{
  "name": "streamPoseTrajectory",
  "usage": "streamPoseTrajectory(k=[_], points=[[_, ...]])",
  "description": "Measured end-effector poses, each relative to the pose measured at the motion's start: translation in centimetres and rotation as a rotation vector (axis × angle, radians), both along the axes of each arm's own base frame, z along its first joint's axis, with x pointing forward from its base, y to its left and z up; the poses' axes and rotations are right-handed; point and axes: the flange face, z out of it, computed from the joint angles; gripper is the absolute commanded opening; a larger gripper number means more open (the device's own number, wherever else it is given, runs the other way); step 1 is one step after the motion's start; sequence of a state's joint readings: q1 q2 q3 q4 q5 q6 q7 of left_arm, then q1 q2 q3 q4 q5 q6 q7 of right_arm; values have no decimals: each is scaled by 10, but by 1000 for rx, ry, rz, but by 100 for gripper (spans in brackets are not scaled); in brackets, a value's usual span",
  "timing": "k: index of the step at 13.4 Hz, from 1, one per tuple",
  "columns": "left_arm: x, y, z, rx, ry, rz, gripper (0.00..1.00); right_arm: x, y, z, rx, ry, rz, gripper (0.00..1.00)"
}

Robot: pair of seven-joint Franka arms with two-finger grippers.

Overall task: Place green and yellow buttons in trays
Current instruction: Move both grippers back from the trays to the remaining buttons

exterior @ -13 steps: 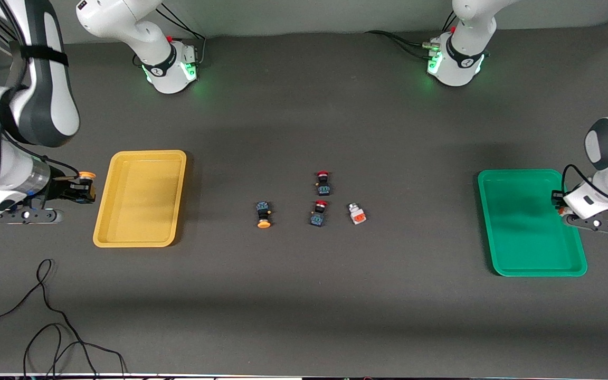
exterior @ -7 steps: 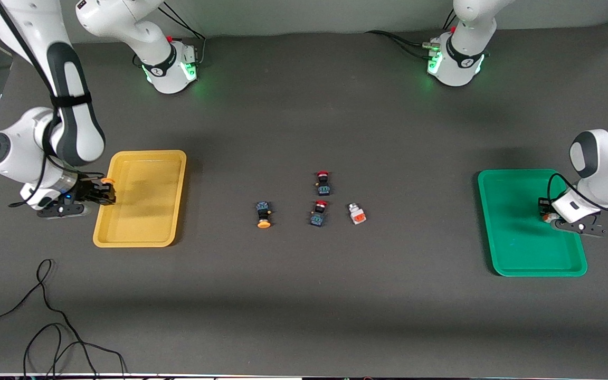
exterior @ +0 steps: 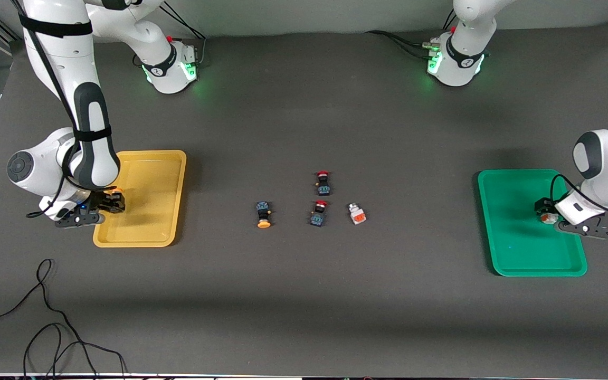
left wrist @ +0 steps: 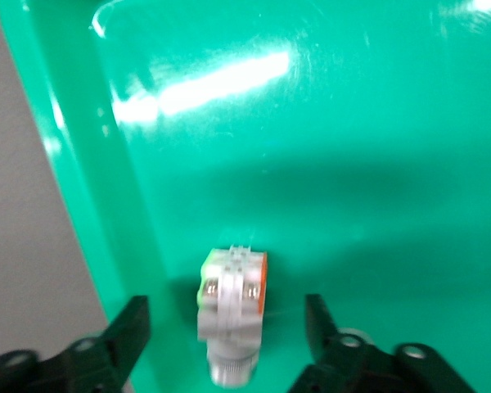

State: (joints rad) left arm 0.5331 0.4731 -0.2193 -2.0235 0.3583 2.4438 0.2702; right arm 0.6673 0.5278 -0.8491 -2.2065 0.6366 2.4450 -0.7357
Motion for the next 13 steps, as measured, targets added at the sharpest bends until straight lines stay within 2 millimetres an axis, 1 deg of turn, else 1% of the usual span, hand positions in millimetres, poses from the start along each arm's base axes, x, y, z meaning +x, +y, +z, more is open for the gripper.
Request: streamPoseTrajectory(k=[1, 2, 3, 4, 5, 6, 7, 8, 9, 10, 11, 12, 13], points=[[2, -4, 17, 0, 30, 26, 100, 5, 3, 5, 14, 0, 4, 100], [5, -12, 40, -6, 58, 50, 100, 11, 7, 11, 38, 8, 9, 100], [8, -25, 68, -11, 90, 65, 100, 20, 11, 20, 64, 17, 12, 100], [11, -41, 100, -18, 125, 75, 99, 29, 13, 34, 79, 23, 16, 100], [13, -58, 136, -32, 160, 84, 94, 41, 14, 55, 81, 29, 24, 100], [16, -74, 170, -48, 185, 93, 84, 53, 17, 77, 74, 42, 26, 100], [18, -85, 202, -66, 199, 102, 81, 65, 24, 103, 63, 61, 21, 100], [21, -95, 230, -79, 201, 119, 81, 77, 34, 128, 55, 80, 9, 100], [25, -104, 250, -82, 199, 145, 82, 86, 47, 150, 52, 89, -2, 100], [28, -118, 262, -81, 196, 175, 83, 94, 64, 167, 52, 89, -5, 100], [32, -138, 268, -77, 191, 205, 84, 100, 88, 179, 50, 85, -10, 100], [35, -166, 270, -68, 185, 230, 85, 103, 118, 183, 44, 82, -24, 100], [37, -199, 268, -61, 184, 254, 87, 103, 151, 184, 38, 85, -37, 100]])
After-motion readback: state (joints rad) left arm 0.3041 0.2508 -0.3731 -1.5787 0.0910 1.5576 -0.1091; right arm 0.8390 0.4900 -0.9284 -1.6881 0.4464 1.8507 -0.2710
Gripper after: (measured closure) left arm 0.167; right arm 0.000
